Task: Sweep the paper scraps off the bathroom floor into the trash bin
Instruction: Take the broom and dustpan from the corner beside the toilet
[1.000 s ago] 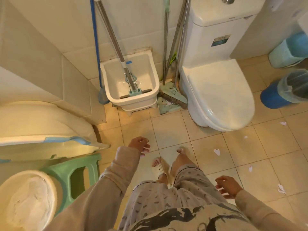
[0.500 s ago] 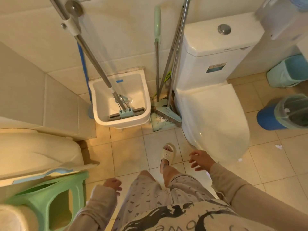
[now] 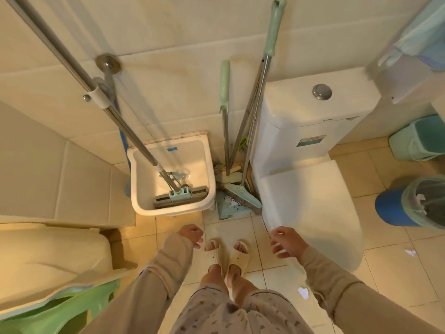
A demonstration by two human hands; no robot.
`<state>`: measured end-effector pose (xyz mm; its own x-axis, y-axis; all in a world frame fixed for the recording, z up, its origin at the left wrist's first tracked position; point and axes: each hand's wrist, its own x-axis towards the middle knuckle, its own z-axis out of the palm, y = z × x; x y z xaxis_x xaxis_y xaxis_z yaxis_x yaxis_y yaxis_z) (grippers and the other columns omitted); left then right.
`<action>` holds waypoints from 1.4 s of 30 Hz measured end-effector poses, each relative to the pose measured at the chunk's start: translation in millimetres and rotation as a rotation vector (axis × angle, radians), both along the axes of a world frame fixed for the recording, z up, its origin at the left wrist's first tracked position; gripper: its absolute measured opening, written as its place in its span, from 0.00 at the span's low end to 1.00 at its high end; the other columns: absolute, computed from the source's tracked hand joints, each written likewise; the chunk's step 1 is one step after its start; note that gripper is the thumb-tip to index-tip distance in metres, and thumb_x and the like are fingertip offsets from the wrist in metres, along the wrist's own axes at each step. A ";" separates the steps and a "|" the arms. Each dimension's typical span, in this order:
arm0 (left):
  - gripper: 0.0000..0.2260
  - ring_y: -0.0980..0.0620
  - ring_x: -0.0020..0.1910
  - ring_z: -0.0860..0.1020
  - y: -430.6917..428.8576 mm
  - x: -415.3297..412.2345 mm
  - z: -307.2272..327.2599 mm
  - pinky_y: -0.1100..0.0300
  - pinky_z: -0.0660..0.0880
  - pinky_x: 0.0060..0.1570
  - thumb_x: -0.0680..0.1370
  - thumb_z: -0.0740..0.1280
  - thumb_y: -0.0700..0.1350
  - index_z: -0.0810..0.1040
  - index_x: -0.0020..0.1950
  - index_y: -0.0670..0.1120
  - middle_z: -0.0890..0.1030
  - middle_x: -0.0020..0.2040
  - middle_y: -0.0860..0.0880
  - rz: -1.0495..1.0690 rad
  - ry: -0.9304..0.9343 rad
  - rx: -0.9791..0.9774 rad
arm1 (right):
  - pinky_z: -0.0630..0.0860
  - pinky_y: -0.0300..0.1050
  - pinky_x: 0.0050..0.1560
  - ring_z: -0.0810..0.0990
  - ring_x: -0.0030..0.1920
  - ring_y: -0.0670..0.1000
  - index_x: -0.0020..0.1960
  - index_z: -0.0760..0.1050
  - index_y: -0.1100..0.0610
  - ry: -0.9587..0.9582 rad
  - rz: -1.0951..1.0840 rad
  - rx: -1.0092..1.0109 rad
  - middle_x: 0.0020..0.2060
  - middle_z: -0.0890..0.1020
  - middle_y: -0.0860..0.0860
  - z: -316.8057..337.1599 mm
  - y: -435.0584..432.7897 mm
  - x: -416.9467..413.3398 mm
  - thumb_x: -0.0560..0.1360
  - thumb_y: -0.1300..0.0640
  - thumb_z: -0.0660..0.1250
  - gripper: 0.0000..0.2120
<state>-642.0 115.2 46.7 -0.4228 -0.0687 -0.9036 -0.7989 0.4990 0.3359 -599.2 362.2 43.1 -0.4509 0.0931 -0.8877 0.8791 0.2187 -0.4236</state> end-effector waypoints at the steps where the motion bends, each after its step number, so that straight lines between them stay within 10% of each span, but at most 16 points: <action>1: 0.07 0.53 0.29 0.69 7.2 -21.0 2.7 0.74 0.66 0.12 0.81 0.56 0.36 0.72 0.55 0.39 0.75 0.38 0.43 -0.011 0.033 0.014 | 0.69 0.39 0.30 0.72 0.30 0.50 0.49 0.70 0.62 0.016 0.002 -0.006 0.33 0.73 0.54 1.5 0.8 -13.4 0.80 0.61 0.56 0.06; 6: 0.14 0.54 0.30 0.69 43.4 -128.3 30.0 0.65 0.71 0.24 0.81 0.57 0.37 0.70 0.64 0.31 0.77 0.47 0.40 0.010 0.282 0.067 | 0.73 0.40 0.33 0.74 0.33 0.51 0.47 0.70 0.60 0.111 -0.047 -0.058 0.36 0.75 0.54 19.8 3.2 -98.7 0.79 0.60 0.58 0.04; 10: 0.09 0.50 0.32 0.74 58.4 -205.7 65.2 0.65 0.72 0.28 0.80 0.57 0.37 0.77 0.46 0.40 0.76 0.46 0.41 -0.056 0.480 0.054 | 0.73 0.41 0.35 0.75 0.34 0.52 0.49 0.70 0.60 0.227 -0.097 -0.098 0.36 0.76 0.54 51.1 0.0 -172.6 0.79 0.60 0.58 0.04; 14: 0.14 0.39 0.58 0.76 68.0 -261.4 102.2 0.53 0.73 0.57 0.79 0.59 0.42 0.72 0.64 0.43 0.77 0.61 0.39 -0.204 0.694 -0.143 | 0.74 0.43 0.38 0.76 0.36 0.52 0.44 0.70 0.58 0.344 -0.163 -0.158 0.36 0.76 0.54 87.1 -0.8 -234.8 0.80 0.61 0.57 0.06; 20: 0.21 0.41 0.60 0.74 81.1 -311.0 122.6 0.52 0.72 0.58 0.77 0.55 0.35 0.66 0.70 0.47 0.76 0.62 0.40 -0.450 0.872 -0.276 | 0.75 0.49 0.46 0.73 0.34 0.54 0.41 0.67 0.61 0.417 -0.535 -0.359 0.36 0.73 0.58 114.9 -1.9 -297.7 0.80 0.65 0.54 0.09; 25: 0.26 0.40 0.63 0.72 83.7 -315.8 108.1 0.48 0.71 0.62 0.78 0.56 0.33 0.64 0.72 0.54 0.71 0.64 0.40 -0.856 0.892 -0.418 | 0.73 0.53 0.53 0.72 0.35 0.54 0.68 0.64 0.59 0.417 -0.686 -0.427 0.37 0.71 0.57 111.6 -4.1 -330.1 0.81 0.58 0.55 0.16; 30: 0.26 0.40 0.62 0.71 82.9 -312.8 96.2 0.49 0.72 0.56 0.77 0.61 0.35 0.62 0.73 0.52 0.71 0.63 0.41 -1.071 0.993 -0.596 | 0.72 0.55 0.56 0.73 0.37 0.54 0.74 0.59 0.57 0.407 -0.742 -0.482 0.39 0.72 0.56 101.9 -6.3 -354.5 0.81 0.47 0.54 0.24; 37: 0.17 0.39 0.63 0.67 81.8 -299.7 88.8 0.48 0.69 0.57 0.78 0.57 0.34 0.67 0.65 0.45 0.68 0.65 0.36 -1.176 1.128 -0.837 | 0.61 0.55 0.73 0.62 0.75 0.58 0.78 0.53 0.53 0.452 -0.745 -0.565 0.74 0.66 0.57 96.2 -9.3 -349.2 0.80 0.39 0.46 0.30; 42: 0.12 0.34 0.73 0.58 85.7 -272.7 90.2 0.46 0.60 0.70 0.77 0.61 0.39 0.71 0.61 0.43 0.57 0.75 0.32 -1.262 1.155 -0.824 | 0.74 0.52 0.56 0.74 0.63 0.62 0.66 0.67 0.53 0.339 -0.827 -0.628 0.67 0.72 0.63 96.1 -11.5 -320.7 0.80 0.41 0.50 0.22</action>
<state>-914.6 200.9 136.9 -0.8534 0.5136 -0.0893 0.5195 0.8234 -0.2283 -919.9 350.7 139.2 -0.6873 0.0532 -0.7244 0.4718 -0.7256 -0.5009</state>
